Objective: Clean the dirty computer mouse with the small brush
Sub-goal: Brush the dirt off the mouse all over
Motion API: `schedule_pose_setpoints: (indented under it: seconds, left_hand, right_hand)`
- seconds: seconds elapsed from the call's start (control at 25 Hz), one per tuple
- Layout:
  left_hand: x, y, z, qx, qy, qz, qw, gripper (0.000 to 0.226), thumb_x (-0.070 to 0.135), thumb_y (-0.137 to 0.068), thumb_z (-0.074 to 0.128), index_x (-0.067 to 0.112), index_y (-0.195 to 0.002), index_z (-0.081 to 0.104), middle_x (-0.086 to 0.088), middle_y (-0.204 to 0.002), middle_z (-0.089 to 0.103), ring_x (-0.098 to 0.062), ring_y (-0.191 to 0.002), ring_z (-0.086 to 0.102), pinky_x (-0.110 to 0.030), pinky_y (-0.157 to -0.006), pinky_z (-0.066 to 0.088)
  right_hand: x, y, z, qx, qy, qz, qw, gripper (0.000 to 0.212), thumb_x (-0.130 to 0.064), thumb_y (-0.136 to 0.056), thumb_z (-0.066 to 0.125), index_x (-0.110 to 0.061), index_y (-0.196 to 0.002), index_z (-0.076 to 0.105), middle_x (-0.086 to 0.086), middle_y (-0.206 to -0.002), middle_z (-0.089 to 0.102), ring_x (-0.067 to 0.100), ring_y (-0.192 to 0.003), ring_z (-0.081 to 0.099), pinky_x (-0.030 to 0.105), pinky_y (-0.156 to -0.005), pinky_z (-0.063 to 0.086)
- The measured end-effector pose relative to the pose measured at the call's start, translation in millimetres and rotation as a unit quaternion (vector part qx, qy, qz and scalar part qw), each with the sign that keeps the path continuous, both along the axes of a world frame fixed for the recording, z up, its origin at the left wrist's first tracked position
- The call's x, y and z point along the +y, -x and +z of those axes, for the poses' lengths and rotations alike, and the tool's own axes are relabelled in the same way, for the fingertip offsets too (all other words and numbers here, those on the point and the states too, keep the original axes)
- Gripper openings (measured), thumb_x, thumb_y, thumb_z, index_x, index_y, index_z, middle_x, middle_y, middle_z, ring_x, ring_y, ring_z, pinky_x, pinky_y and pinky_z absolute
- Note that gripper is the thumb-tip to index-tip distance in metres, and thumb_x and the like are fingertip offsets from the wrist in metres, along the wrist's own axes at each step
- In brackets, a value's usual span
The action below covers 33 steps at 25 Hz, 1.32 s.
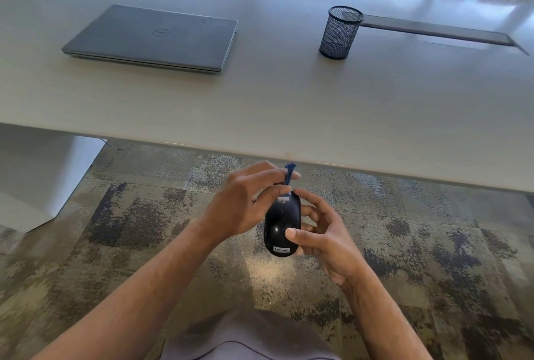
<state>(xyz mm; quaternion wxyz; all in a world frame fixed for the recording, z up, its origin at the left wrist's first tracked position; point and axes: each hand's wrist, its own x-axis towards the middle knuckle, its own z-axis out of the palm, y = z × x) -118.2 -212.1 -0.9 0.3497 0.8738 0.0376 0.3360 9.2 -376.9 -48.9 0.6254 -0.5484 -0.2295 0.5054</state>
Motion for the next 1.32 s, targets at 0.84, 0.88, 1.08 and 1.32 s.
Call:
schedule_pose_setpoints:
  seconds: [0.84, 0.88, 1.08, 1.32]
  left_hand:
    - [3, -2, -5, 0.026, -0.018, -0.024, 0.999, 0.023, 0.002, -0.091, 0.065, 0.000, -0.114, 0.070, -0.008, -0.100, 0.069, -0.021, -0.090, 0.067, -0.038, -0.075, 0.056]
    - [6, -1, -5, 0.032, -0.022, -0.019, 0.999, 0.023, 0.001, -0.091, 0.065, 0.000, -0.114, 0.070, -0.009, -0.099, 0.069, -0.022, -0.089, 0.067, -0.038, -0.074, 0.057]
    - [9, 3, -6, 0.019, -0.015, 0.002, 1.000, 0.025, 0.007, -0.093, 0.065, 0.003, -0.117, 0.069, -0.004, -0.103, 0.069, -0.017, -0.089, 0.067, -0.031, -0.076, 0.057]
    - [0, 1, -6, 0.005, 0.008, -0.022, 1.000, 0.024, 0.010, -0.094, 0.065, 0.008, -0.117, 0.068, 0.005, -0.109, 0.066, -0.011, -0.100, 0.066, -0.028, -0.085, 0.055]
  right_hand:
    - [-4, 1, -6, 0.007, 0.003, -0.011, 1.000, 0.078, -0.019, -0.059, 0.095, -0.038, -0.129, 0.065, 0.006, -0.120, 0.073, 0.041, -0.100, 0.073, 0.045, -0.072, 0.056]
    - [-4, 1, -6, 0.007, 0.004, -0.013, 1.000, 0.078, -0.019, -0.058, 0.095, -0.038, -0.128, 0.066, 0.006, -0.120, 0.073, 0.041, -0.100, 0.073, 0.047, -0.073, 0.056]
    - [-4, 2, -6, 0.015, 0.004, -0.018, 1.000, 0.078, -0.017, -0.058, 0.095, -0.038, -0.127, 0.067, 0.006, -0.119, 0.073, 0.043, -0.102, 0.073, 0.049, -0.072, 0.059]
    - [-2, 2, -4, 0.020, -0.004, -0.011, 1.000, 0.078, -0.016, -0.059, 0.093, -0.036, -0.129, 0.066, 0.010, -0.123, 0.070, 0.043, -0.098, 0.074, 0.045, -0.067, 0.061]
